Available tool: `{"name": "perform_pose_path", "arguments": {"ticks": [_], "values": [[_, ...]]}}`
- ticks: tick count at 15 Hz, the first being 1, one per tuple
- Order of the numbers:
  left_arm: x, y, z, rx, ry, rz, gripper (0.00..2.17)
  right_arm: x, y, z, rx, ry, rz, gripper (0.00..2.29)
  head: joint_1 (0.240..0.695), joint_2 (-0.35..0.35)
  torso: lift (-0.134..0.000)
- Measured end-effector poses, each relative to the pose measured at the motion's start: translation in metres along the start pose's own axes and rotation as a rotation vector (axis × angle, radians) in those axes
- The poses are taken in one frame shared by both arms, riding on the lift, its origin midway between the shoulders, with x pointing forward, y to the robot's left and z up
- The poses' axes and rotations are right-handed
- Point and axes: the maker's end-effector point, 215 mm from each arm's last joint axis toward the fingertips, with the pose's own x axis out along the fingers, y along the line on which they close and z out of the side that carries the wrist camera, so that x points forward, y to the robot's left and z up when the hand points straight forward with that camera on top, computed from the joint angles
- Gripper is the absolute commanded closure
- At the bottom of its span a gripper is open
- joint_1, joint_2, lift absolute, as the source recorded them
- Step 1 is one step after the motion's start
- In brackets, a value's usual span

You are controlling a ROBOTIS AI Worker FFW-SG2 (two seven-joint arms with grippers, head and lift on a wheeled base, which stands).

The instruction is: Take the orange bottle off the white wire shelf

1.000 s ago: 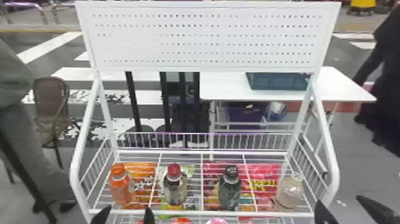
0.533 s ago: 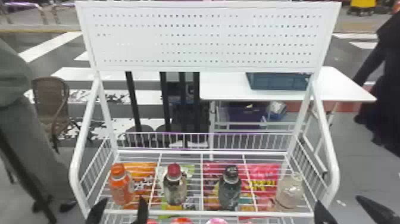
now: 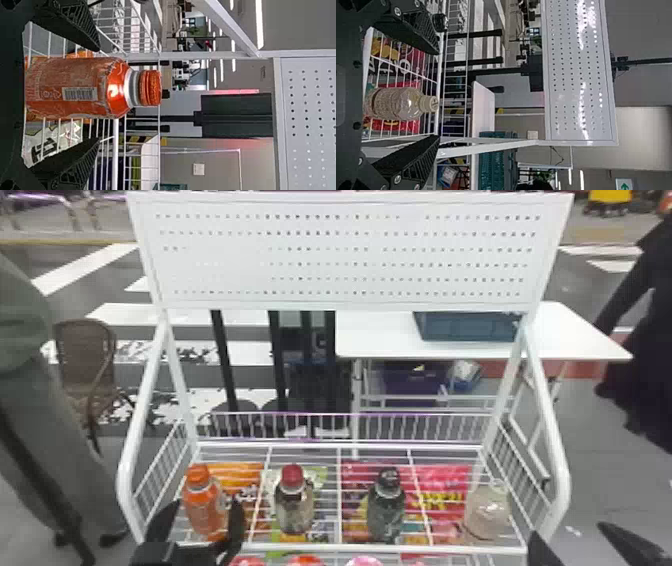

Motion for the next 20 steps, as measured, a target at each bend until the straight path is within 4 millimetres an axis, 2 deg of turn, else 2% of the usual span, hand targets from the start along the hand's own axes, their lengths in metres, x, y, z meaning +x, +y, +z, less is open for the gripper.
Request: {"name": "perform_pose_path", "arguments": {"ticks": [5, 8, 12, 14, 16, 20], "values": [[0.018, 0.001, -0.008, 0.016, 0.017, -0.004, 0.09, -0.003, 0.001, 0.000, -0.008, 0.004, 0.001, 0.15, 0.499, 0.000, 0.000], [0.027, 0.004, -0.015, 0.023, 0.029, -0.004, 0.17, -0.004, 0.001, -0.001, -0.010, 0.008, 0.001, 0.15, 0.499, 0.000, 0.000], [0.029, 0.006, -0.014, 0.019, 0.029, 0.000, 0.41, -0.004, 0.001, -0.002, -0.011, 0.010, 0.001, 0.15, 0.499, 0.000, 0.000], [0.030, 0.006, -0.011, 0.019, 0.023, -0.001, 0.46, -0.004, 0.001, -0.002, -0.011, 0.010, 0.000, 0.15, 0.499, 0.000, 0.000], [0.030, 0.006, -0.010, 0.017, 0.020, -0.002, 0.67, -0.003, 0.000, -0.002, -0.012, 0.009, 0.000, 0.15, 0.499, 0.000, 0.000], [0.028, 0.007, -0.008, 0.016, 0.017, 0.001, 0.67, -0.001, -0.001, -0.004, -0.012, 0.010, -0.001, 0.15, 0.499, 0.000, 0.000]]}}
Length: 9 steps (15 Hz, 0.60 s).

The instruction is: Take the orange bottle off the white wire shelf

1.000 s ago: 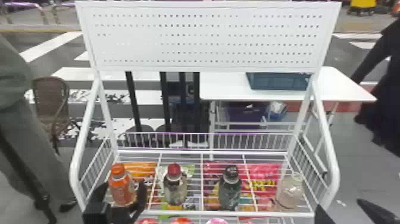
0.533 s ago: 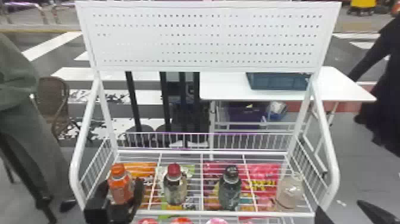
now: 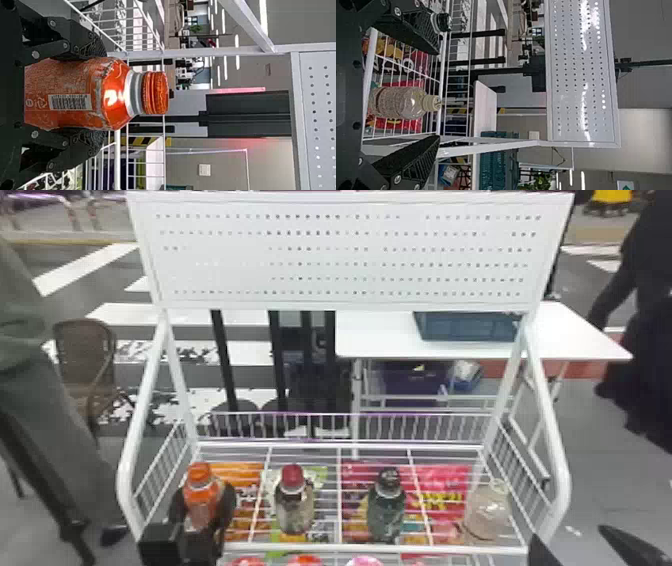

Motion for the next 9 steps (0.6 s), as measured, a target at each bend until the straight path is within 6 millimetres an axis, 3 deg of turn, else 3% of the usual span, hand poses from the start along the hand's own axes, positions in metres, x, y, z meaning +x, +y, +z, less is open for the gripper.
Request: {"name": "perform_pose_path", "arguments": {"ticks": [4, 9], "values": [[-0.004, -0.002, 0.011, -0.007, -0.020, -0.005, 0.67, 0.002, 0.000, 0.000, 0.001, -0.003, 0.000, 0.15, 0.499, 0.000, 0.000], [-0.027, -0.016, 0.059, -0.022, -0.099, -0.038, 0.67, 0.004, 0.001, -0.001, 0.004, -0.004, 0.001, 0.15, 0.499, 0.000, 0.000]]}}
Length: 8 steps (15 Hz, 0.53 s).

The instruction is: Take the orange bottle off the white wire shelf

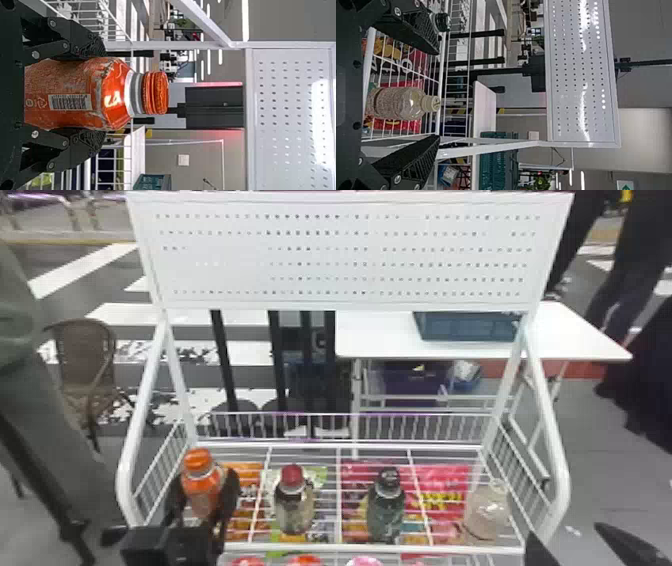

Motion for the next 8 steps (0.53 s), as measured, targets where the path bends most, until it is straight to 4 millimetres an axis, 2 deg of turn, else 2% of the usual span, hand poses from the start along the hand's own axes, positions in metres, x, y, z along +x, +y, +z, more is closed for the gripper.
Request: {"name": "perform_pose_path", "arguments": {"ticks": [4, 8], "values": [[-0.046, 0.018, 0.042, 0.017, -0.029, 0.024, 0.65, 0.002, 0.001, 0.000, 0.000, -0.001, 0.003, 0.15, 0.499, 0.000, 0.000], [-0.090, 0.017, 0.076, 0.050, -0.029, 0.020, 0.65, 0.004, 0.003, -0.002, 0.005, 0.001, 0.008, 0.15, 0.499, 0.000, 0.000]]}}
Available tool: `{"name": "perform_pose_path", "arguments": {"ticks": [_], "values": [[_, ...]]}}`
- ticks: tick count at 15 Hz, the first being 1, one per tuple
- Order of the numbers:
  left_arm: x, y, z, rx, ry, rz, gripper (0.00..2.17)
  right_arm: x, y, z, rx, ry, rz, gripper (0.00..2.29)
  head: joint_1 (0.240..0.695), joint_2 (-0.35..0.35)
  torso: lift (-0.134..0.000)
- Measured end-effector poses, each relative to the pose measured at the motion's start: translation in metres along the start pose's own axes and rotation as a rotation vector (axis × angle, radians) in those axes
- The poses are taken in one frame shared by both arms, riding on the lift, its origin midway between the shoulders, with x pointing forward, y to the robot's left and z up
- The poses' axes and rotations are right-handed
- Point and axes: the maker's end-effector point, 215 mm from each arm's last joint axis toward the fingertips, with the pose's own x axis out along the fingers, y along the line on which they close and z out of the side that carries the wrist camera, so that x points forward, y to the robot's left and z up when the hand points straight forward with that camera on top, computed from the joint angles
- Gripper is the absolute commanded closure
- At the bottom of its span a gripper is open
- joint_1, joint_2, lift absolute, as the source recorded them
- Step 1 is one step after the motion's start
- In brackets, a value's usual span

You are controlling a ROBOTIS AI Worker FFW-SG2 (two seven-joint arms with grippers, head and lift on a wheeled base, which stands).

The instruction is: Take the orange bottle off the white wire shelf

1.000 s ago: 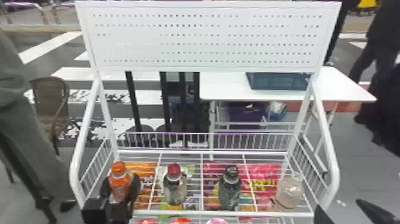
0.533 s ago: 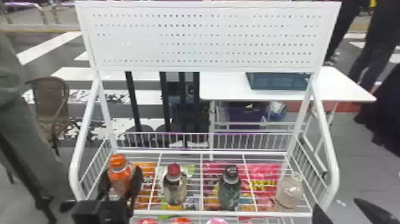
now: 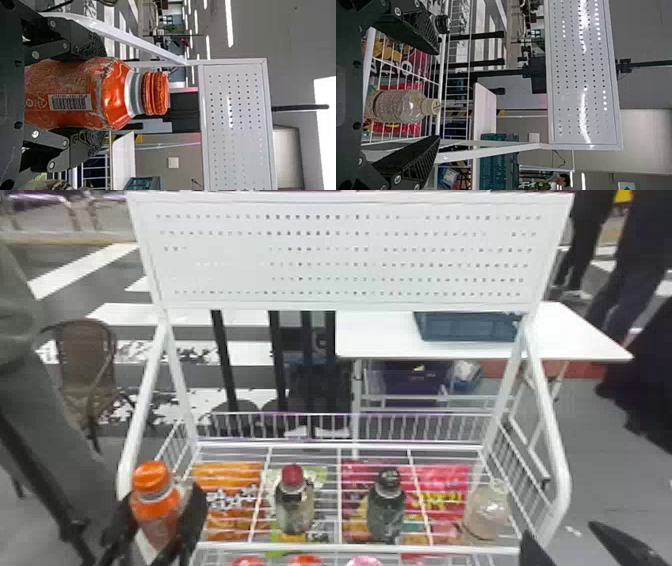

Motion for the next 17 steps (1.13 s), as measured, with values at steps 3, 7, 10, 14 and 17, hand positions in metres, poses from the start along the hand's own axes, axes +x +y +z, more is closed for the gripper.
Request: {"name": "perform_pose_path", "arguments": {"ticks": [3, 7, 10, 14, 17], "values": [[-0.026, -0.005, 0.022, 0.009, 0.006, -0.018, 0.65, 0.000, 0.000, 0.000, 0.000, 0.001, 0.001, 0.15, 0.499, 0.000, 0.000], [-0.057, -0.007, 0.023, 0.022, 0.064, -0.032, 0.65, -0.003, 0.000, 0.002, -0.006, 0.002, 0.004, 0.15, 0.499, 0.000, 0.000], [-0.067, -0.003, 0.031, 0.023, 0.066, -0.021, 0.65, -0.004, 0.001, 0.004, -0.013, 0.001, 0.007, 0.15, 0.499, 0.000, 0.000], [-0.066, -0.002, 0.040, 0.019, 0.049, -0.019, 0.65, -0.007, 0.002, 0.005, -0.012, 0.002, 0.009, 0.15, 0.499, 0.000, 0.000], [-0.063, -0.001, 0.044, 0.020, 0.038, -0.017, 0.65, -0.009, 0.002, 0.004, -0.016, 0.007, 0.009, 0.15, 0.499, 0.000, 0.000]]}}
